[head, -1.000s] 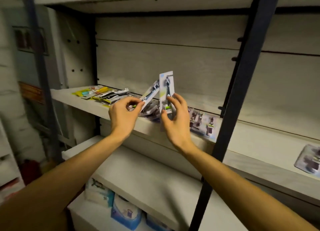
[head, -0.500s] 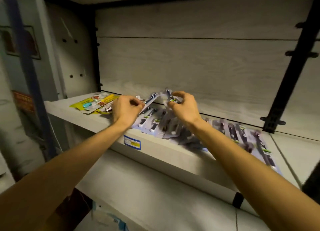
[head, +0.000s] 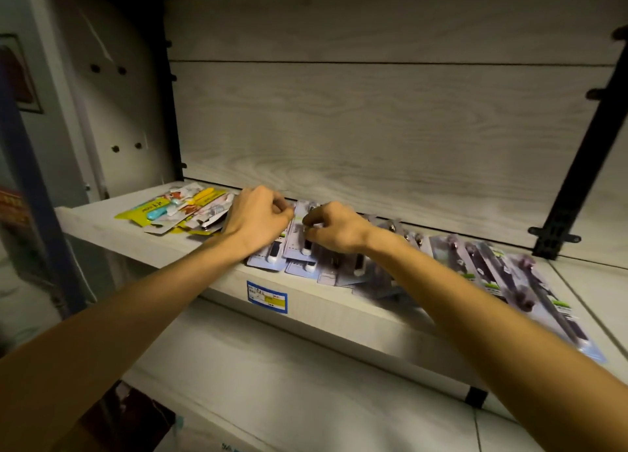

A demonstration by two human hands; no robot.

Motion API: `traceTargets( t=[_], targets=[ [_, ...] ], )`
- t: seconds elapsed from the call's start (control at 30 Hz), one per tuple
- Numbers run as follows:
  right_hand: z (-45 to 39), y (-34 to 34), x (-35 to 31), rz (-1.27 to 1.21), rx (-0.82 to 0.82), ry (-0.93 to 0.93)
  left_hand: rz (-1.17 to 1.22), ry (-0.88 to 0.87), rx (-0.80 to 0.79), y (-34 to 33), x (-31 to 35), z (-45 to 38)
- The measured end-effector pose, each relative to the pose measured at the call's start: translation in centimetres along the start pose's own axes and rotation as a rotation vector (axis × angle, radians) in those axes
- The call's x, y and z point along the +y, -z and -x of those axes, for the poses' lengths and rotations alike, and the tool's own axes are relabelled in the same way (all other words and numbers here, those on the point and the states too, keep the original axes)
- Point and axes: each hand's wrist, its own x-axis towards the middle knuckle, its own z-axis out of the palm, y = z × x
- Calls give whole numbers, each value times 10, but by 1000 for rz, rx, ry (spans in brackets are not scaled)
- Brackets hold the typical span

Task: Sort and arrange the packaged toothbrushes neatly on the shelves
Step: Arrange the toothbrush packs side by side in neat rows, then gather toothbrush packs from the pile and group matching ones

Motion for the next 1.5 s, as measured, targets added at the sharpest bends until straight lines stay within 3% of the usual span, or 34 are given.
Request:
traceTargets(
  t=[0.13,0.3,0.43,0.57,0.73,0.83,1.1,1.5],
  targets=[
    [9,3,3,-38,83,-17,27,-29,24,7,0,11],
    [45,20,16,-38,256,-40,-117,-111,16,20,12,28],
    [100,31,26,153,347,-52,-244,-180,-154,26,38,56],
    [172,40,28,287,366,-30,-270,-192,-215,28,79,98],
    [271,46,28,276,463,97,-210,-444,-68,31,141,172],
    [338,40,32,149,585,123,-224,-575,-98,26,180,214],
    [478,81,94,310,652,-143,-228,-839,-205,-7,295,288],
    [595,135,220,447,587,-571,-97,-902,-284,-71,454,289]
  ],
)
